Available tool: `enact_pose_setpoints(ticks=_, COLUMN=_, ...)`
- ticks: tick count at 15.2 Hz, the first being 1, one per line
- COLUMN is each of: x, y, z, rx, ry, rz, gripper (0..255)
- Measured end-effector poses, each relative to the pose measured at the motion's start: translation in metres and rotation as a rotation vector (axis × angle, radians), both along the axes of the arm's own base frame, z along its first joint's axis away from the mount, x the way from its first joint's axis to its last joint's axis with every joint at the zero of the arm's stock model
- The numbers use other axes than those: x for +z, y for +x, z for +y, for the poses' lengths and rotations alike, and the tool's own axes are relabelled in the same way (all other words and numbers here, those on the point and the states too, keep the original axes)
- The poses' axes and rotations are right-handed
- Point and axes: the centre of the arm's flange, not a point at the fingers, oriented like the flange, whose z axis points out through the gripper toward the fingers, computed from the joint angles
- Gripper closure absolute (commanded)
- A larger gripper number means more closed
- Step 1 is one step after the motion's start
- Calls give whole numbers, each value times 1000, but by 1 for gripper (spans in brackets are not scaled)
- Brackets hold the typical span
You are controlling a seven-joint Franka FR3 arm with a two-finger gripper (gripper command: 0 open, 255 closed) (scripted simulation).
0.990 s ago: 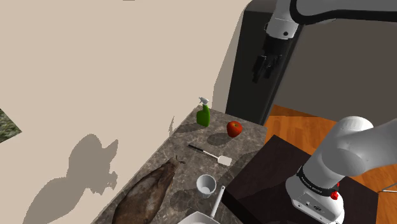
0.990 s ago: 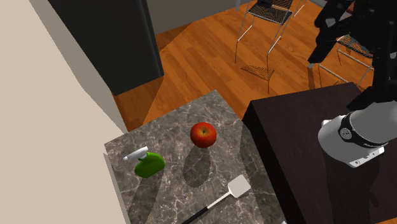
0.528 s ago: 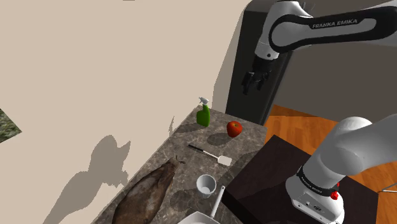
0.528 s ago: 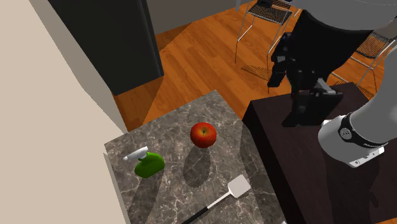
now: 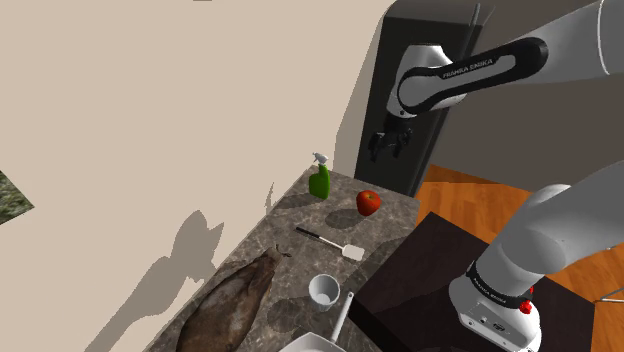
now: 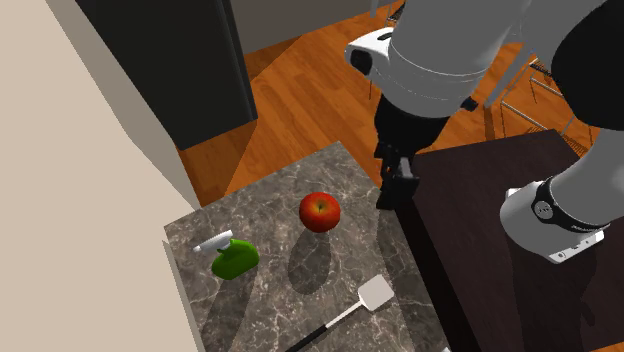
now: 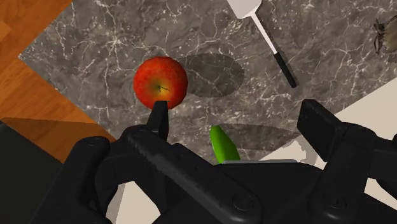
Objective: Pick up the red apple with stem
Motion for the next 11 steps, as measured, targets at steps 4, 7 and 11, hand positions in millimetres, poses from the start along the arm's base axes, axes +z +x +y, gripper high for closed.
enact_pose_setpoints(ticks=4, x=-49, y=14, z=-16, rx=-69, ry=-4, rz=5, gripper=0)
enact_pose_setpoints(ticks=7, x=-82, y=25, z=-28, rx=-120, ry=-6, rz=8, gripper=0)
enact_pose_setpoints(ticks=11, x=-128, y=40, z=-51, rx=-189, ry=-10, rz=12, gripper=0)
